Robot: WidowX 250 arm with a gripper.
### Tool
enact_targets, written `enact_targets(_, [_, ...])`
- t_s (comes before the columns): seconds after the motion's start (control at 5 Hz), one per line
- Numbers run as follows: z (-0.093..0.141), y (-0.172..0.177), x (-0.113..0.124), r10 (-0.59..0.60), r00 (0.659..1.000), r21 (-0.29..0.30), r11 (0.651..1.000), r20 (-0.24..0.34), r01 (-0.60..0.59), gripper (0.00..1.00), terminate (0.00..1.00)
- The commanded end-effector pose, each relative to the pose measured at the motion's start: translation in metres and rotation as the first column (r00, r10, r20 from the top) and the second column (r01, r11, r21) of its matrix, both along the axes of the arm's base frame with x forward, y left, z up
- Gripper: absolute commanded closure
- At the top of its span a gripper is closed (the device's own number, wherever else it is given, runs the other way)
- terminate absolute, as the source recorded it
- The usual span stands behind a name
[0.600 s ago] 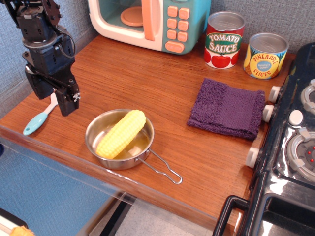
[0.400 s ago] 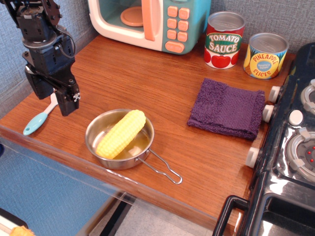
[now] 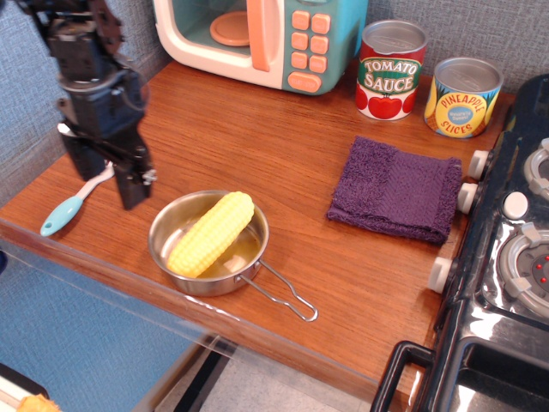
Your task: Move the towel and place directly in front of microwave
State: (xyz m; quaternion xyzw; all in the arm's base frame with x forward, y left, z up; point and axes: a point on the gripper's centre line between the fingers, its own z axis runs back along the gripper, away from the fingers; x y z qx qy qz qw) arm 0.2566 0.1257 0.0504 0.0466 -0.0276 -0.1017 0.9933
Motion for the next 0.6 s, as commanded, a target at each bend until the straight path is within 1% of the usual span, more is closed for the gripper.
enact_targets(0.0, [0.04, -0.048, 0.045, -0.083, 0.983, 0.006, 0.997, 0.161, 0.083, 0.0, 0.0])
enact_targets(0.2, [0.048, -0.084, 0.078, -0.075, 0.981, 0.017, 0.997, 0.18, 0.073, 0.0, 0.0])
enact_targets(0.4, [0.043, -0.125, 0.111, -0.086, 0.983, -0.033, 0.995, 0.164, 0.093, 0.0, 0.0])
